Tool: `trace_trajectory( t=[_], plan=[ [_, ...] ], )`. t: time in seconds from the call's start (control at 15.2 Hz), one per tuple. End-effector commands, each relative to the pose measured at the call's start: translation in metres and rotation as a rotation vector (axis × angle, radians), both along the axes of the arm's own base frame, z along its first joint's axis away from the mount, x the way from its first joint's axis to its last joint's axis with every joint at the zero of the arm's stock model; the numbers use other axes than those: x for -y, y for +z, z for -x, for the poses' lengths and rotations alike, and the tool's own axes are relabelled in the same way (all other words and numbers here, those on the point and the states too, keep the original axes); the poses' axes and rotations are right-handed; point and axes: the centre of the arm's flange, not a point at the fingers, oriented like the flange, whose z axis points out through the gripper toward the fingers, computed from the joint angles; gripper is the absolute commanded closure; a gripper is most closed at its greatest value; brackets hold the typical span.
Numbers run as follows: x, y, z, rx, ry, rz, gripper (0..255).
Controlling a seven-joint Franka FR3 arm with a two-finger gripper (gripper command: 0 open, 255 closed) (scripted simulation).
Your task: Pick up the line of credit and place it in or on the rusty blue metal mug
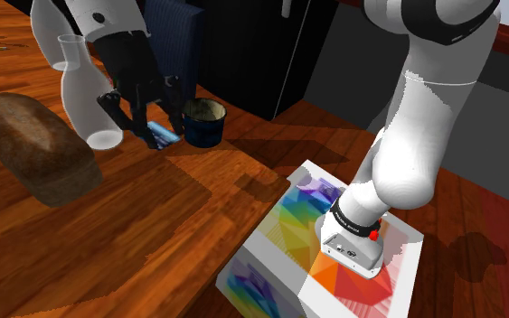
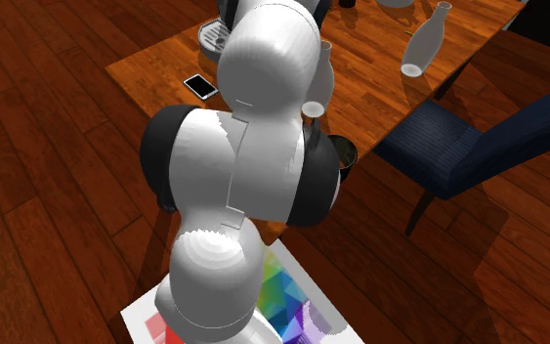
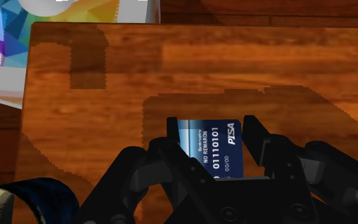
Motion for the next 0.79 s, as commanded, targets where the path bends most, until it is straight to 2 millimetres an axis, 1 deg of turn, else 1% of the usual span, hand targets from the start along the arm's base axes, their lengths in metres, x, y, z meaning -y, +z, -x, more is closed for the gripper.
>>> trace_trajectory(
  t=[0.0, 0.07, 0.73],
  plan=[
    [0.0, 0.011, 0.0, 0.0, 0.0, 0.0, 255],
    [0.0, 0.013, 0.0, 0.0, 0.0, 0.0, 255],
    [0.117, 0.024, -0.06, 0.0, 0.0, 0.0, 255]
  ],
)
